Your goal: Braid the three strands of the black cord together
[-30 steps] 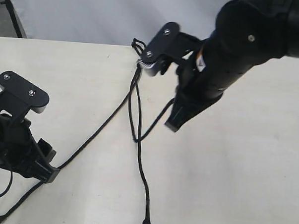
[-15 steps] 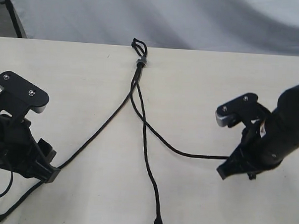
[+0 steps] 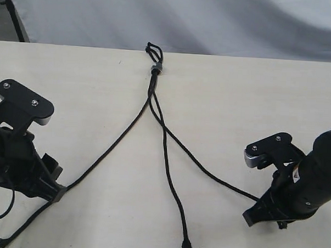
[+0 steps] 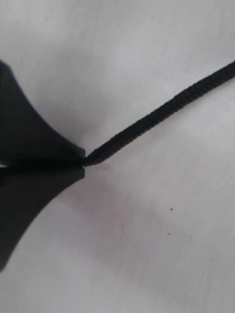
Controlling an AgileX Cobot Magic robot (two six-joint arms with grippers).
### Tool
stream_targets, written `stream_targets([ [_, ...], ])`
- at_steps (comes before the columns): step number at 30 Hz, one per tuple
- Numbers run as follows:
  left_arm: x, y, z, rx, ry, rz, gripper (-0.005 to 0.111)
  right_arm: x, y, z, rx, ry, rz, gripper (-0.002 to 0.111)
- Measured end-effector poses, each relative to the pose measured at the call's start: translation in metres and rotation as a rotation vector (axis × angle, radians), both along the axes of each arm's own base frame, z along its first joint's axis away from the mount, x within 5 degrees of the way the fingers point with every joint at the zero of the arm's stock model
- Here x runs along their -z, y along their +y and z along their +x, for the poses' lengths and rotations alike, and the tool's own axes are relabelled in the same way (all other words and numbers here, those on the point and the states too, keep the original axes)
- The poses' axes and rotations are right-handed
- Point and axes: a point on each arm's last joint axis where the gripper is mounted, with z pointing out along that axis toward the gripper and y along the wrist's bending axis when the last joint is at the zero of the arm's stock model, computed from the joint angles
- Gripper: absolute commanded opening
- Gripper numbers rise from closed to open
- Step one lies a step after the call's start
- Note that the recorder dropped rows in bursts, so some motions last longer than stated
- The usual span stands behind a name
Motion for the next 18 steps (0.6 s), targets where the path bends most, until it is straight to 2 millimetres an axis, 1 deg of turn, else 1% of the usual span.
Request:
stream_targets([
  [1, 0.000, 0.000, 0.000, 0.000, 0.000, 0.000, 0.057, 0.000, 0.000, 0.000, 0.010, -0.002, 0.006, 0.022],
  [2, 0.000, 0.000, 0.000, 0.000, 0.000, 0.000, 0.057, 0.000, 0.001, 0.000, 0.018, -0.003, 0.009, 0.040],
  [3, 0.000, 0.000, 0.000, 0.000, 0.000, 0.000, 0.057, 0.000, 0.001, 0.001, 0.025, -0.012, 0.016, 0.053],
  [4, 0.000, 0.000, 0.000, 0.000, 0.000, 0.000, 0.057, 0.000, 0.001, 0.002, 0.029, -0.016, 0.021, 0.063],
  [5, 0.000, 0.000, 0.000, 0.000, 0.000, 0.000, 0.057, 0.000, 0.001, 0.002, 0.027, -0.018, 0.021, 0.070],
  [6, 0.000, 0.000, 0.000, 0.000, 0.000, 0.000, 0.057, 0.000, 0.002, 0.002, 0.022, -0.020, 0.021, 0.074],
  [9, 0.000, 0.000, 0.000, 0.000, 0.000, 0.000, 0.057, -0.006, 0.002, 0.002, 0.003, -0.030, 0.021, 0.074],
  [12, -0.002, -0.004, 0.002, 0.017, -0.034, -0.045, 0.057, -0.037, 0.003, 0.006, 0.003, -0.156, 0.074, 0.074],
  [15, -0.009, -0.017, 0.008, 0.038, -0.120, -0.201, 0.057, -0.063, 0.004, 0.005, 0.004, -0.293, 0.139, 0.074],
  [17, -0.009, -0.027, 0.013, 0.034, -0.112, -0.252, 0.057, -0.075, 0.004, 0.005, 0.003, -0.378, 0.177, 0.074],
  [18, -0.010, -0.036, 0.018, 0.036, -0.093, -0.263, 0.057, -0.079, 0.004, 0.006, 0.004, -0.406, 0.192, 0.074],
])
